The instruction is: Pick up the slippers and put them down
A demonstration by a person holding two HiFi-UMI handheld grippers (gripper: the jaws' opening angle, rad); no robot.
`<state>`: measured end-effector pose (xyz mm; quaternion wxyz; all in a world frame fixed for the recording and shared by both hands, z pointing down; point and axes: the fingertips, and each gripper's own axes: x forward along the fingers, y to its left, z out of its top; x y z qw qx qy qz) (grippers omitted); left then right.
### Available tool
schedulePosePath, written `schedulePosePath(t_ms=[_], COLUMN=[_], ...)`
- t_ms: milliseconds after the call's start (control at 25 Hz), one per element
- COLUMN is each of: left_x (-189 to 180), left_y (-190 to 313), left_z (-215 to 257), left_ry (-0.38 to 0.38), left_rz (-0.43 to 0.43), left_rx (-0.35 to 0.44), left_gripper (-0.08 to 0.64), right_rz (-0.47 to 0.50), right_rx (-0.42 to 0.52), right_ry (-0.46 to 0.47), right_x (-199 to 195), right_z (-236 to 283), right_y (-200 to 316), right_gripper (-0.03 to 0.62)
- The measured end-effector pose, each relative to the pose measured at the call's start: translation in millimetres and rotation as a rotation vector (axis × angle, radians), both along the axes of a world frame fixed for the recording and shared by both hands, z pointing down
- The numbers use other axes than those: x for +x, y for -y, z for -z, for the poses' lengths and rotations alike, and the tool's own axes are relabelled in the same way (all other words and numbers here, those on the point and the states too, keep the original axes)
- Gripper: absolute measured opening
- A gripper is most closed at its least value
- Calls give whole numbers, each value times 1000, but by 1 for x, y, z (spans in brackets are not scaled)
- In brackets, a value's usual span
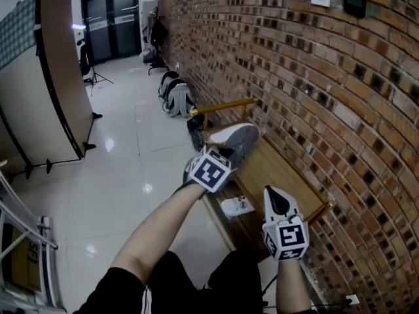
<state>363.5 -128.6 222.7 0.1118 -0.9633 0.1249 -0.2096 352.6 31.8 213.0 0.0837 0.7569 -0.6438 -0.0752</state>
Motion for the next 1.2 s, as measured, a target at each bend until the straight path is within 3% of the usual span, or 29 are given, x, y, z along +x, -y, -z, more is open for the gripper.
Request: schedulePosePath(t_ms=[240,600,1000,1200], left_x=[-93,-241,-396,-437], left_y=[-10,-7,39,63], left_z=[13,-21,-67,-105], left_ry=[-78,-130,-114,-101], left_rz=[119,317,581,665], left_rx=[33,-5,-56,-114], left_gripper=[0,0,0,0], right_rz=[78,253,461,530], right_rx=[19,15,-72,-129], right_ry=[-28,-26,-15,-2], right_x=[-62,-168,-281,-311], right_z=[12,8,-32,-61], right_y=[11,45,108,135], right_gripper=[9,9,9,9])
